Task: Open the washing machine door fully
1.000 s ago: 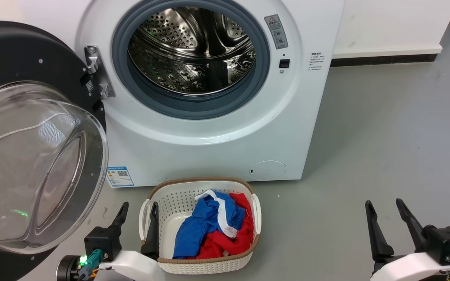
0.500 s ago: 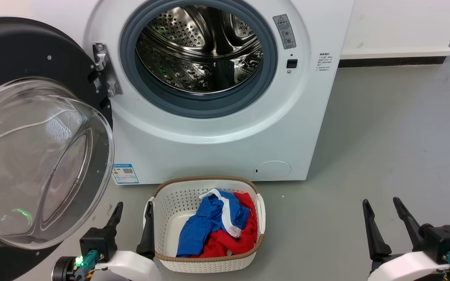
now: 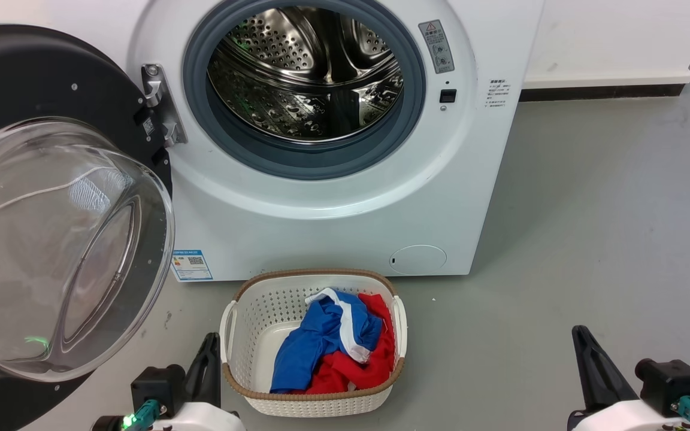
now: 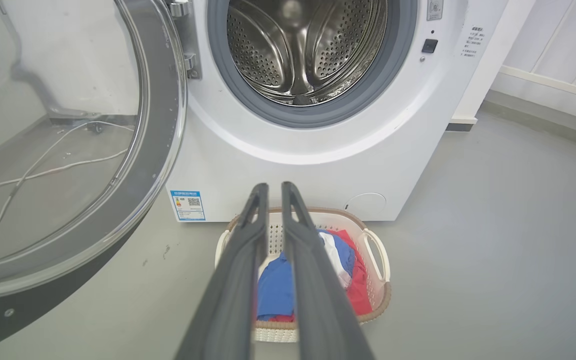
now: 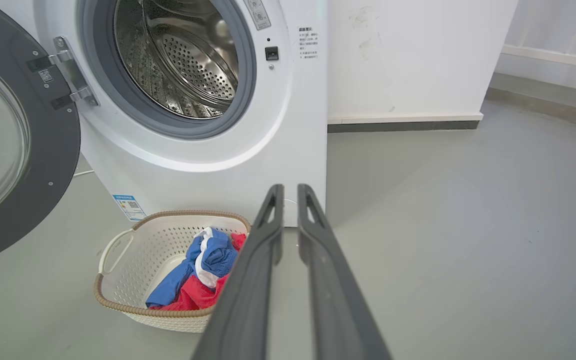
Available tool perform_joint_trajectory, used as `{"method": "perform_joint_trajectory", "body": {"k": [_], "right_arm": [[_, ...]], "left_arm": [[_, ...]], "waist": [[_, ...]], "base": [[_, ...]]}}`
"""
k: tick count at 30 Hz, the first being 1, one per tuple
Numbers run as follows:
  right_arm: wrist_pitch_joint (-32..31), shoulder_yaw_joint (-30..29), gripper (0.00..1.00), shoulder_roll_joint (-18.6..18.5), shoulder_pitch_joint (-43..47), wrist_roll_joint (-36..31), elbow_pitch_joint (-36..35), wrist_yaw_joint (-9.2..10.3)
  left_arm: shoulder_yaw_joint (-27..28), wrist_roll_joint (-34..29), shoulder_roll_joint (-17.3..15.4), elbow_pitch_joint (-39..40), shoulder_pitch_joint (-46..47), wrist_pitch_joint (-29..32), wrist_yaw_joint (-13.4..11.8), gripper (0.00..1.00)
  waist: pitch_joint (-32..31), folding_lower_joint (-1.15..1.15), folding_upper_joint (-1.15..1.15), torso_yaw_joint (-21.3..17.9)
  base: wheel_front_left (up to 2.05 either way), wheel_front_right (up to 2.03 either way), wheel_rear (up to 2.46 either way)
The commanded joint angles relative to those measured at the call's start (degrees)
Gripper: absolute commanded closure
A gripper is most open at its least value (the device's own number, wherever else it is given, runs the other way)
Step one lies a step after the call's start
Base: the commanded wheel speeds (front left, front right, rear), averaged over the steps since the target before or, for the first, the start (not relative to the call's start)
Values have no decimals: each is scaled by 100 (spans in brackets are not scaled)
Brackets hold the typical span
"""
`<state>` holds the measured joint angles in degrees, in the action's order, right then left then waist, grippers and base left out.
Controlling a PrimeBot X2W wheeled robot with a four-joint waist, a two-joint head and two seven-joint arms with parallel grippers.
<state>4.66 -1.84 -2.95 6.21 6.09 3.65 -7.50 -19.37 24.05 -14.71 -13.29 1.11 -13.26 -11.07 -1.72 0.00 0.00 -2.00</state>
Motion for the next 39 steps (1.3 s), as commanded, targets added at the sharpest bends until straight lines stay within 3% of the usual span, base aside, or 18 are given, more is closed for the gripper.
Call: {"method": "perform_joint_trajectory", "body": {"k": [1,18,39], "right_arm": [[-13,-3,100,0,-58,159,-43,0],[-250,-94,100,-14,-338,2074,193,0],[-488,-190,100,-20,-616,3952,428,0]], "left_arm": [[63,128,3,56,51,28,34,100],[609,1649,245,11,175,447,442,100],[1162,3143,499,-6,290,867,852,100]], "waist": [[2,0,0,2],[27,0,0,29],[59,0,0,63]], "base": [[0,0,0],[0,0,0],[0,0,0]]}}
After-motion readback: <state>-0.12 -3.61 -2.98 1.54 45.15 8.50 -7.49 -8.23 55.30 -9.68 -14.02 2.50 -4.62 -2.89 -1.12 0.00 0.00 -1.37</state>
